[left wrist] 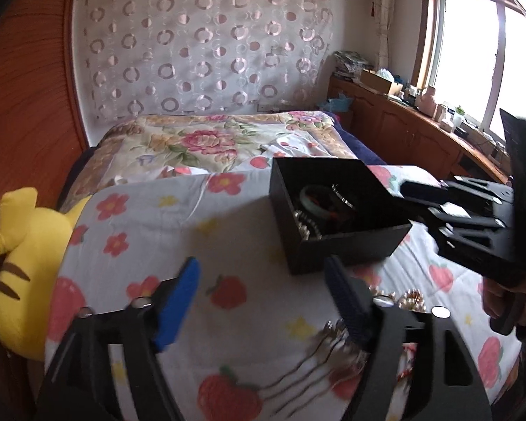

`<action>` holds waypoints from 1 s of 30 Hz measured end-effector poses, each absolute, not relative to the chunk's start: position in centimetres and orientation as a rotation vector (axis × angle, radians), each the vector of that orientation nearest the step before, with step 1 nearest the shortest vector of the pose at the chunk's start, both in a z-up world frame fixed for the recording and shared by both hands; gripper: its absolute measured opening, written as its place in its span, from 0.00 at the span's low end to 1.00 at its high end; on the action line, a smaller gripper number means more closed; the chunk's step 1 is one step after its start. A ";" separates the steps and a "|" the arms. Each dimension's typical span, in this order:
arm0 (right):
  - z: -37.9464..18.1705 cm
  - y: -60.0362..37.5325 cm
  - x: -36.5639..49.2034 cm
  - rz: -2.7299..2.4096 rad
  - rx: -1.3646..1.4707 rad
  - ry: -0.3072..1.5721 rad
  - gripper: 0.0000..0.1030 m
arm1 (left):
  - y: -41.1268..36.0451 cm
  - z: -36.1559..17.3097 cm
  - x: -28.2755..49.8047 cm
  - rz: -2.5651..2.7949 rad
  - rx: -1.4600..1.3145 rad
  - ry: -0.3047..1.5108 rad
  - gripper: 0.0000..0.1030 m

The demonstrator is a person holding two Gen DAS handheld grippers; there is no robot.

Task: Organize jewelry
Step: 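Lower the pearl necklace and silver bangle into the black box and open both tools, then grasp the red cord bracelet with the right tool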

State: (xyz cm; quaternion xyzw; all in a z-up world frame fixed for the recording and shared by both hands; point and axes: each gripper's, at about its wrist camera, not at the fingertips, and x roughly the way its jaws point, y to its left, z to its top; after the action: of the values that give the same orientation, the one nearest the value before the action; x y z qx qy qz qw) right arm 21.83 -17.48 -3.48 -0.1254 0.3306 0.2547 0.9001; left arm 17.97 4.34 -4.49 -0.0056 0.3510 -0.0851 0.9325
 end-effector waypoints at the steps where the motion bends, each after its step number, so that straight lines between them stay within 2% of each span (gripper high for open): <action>1: -3.6 -17.5 20.7 0.545 -0.267 0.684 0.32 | 4.5 -4.6 17.6 -0.172 -0.015 0.715 0.79; 2: -3.8 -17.5 19.7 0.565 -0.272 0.684 0.32 | 4.9 -4.8 17.0 -0.168 -0.020 0.713 0.84; 4: -4.1 -17.2 17.8 0.597 -0.277 0.690 0.32 | 5.3 -5.1 16.2 -0.162 -0.023 0.712 0.89; 15: -6.6 -14.2 10.7 0.755 -0.316 0.776 0.32 | 6.5 -6.8 11.5 -0.157 0.025 0.724 0.92; 24: -8.5 -13.5 10.2 0.759 -0.372 0.843 0.32 | 7.3 -7.0 8.5 -0.171 0.033 0.733 0.92; 30: -8.6 -14.0 10.1 0.767 -0.384 0.863 0.21 | 6.6 -7.5 8.0 -0.200 0.049 0.747 0.92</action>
State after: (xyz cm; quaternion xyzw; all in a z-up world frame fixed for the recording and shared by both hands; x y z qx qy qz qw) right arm 10.13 -14.01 -8.58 -0.1806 0.4052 0.3604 0.8206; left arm 8.05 6.61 -7.55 0.0241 0.3643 -0.0973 0.9259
